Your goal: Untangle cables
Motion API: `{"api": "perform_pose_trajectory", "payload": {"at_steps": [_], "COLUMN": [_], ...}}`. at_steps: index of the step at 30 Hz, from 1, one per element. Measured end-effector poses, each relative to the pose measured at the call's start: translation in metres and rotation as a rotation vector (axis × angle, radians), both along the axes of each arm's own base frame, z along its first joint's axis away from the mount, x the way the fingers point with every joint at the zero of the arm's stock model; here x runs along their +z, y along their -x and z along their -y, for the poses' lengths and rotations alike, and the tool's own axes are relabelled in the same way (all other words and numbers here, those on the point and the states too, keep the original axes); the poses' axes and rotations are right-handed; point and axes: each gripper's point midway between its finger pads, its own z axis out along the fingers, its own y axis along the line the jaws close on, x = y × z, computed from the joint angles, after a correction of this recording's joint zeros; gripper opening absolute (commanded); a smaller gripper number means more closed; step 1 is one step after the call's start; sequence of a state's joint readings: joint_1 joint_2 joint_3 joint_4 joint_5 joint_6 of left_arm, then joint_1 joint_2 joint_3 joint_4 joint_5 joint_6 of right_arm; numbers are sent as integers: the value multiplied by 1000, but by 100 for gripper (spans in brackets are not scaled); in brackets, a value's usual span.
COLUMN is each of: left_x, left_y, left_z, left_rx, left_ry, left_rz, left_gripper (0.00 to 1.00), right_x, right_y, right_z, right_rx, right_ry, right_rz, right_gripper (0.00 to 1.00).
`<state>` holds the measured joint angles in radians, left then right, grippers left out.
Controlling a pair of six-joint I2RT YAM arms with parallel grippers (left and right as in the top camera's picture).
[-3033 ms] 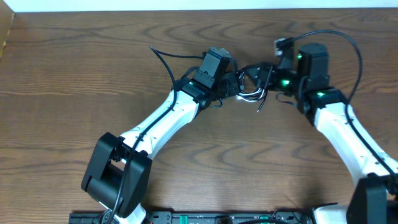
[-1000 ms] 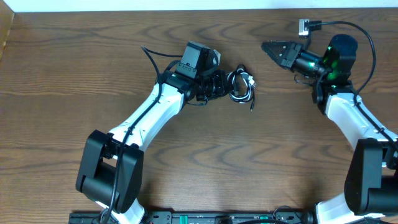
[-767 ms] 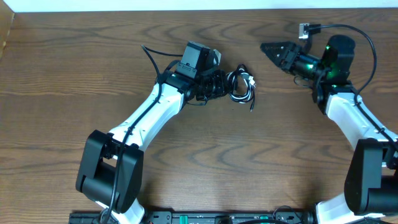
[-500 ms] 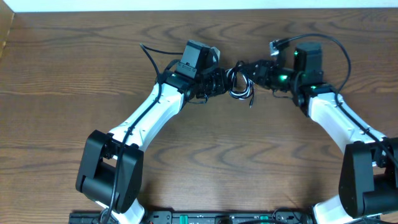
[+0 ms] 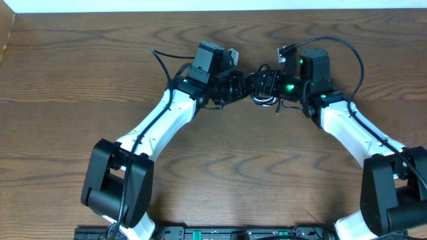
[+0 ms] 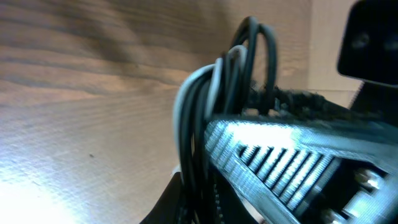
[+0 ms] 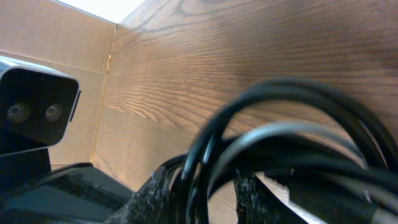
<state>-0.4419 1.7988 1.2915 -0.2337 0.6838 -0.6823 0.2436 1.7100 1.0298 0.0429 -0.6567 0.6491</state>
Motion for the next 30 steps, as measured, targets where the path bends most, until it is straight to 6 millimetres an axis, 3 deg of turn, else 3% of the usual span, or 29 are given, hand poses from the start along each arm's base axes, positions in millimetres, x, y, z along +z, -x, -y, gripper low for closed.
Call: {"api": "perform_pose_trajectory", "payload": {"at_steps": [4,7,8,12,16,21,24,25,27,29,30], "left_x": [7,11,11,12,15,16,16,16,17,17,17], "left_y": [-2,-6,-8,-10,-10,-7,-6,-6,-6,-5,-5], "left_z": [-5,-10,-11,-12,-13,-12,-11,-11,-11,-10,-10], "left_rx": [5,5,8,11,4,-35,-53,-60,-71,-78,-79], "left_ry": [69,114,120,134,147,144,143,141,140,140,139], "left_rz": [-46,-65,-69,-74,-69,-40,-20,-13,-1,3,4], "left_gripper": [7,7,7,7,8,7,7,7,8,7,8], "right_x": [3,7,8,11,32,78,87,87,84,79,77], "right_y": [-2,-4,-4,-9,-21,-37,-41,-42,-44,-44,-44], "right_z": [-2,-3,-4,-2,1,34,53,61,69,72,71], "right_rx": [4,7,9,-4,-4,-24,-45,-57,-78,-91,-89], "right_ry": [1,-3,-2,3,-51,-231,-284,-292,-293,-285,-279], "right_rz": [25,38,40,68,167,243,229,217,193,176,174], "right_gripper": [21,2,1,1,1,1,2,11,70,87,89]}}
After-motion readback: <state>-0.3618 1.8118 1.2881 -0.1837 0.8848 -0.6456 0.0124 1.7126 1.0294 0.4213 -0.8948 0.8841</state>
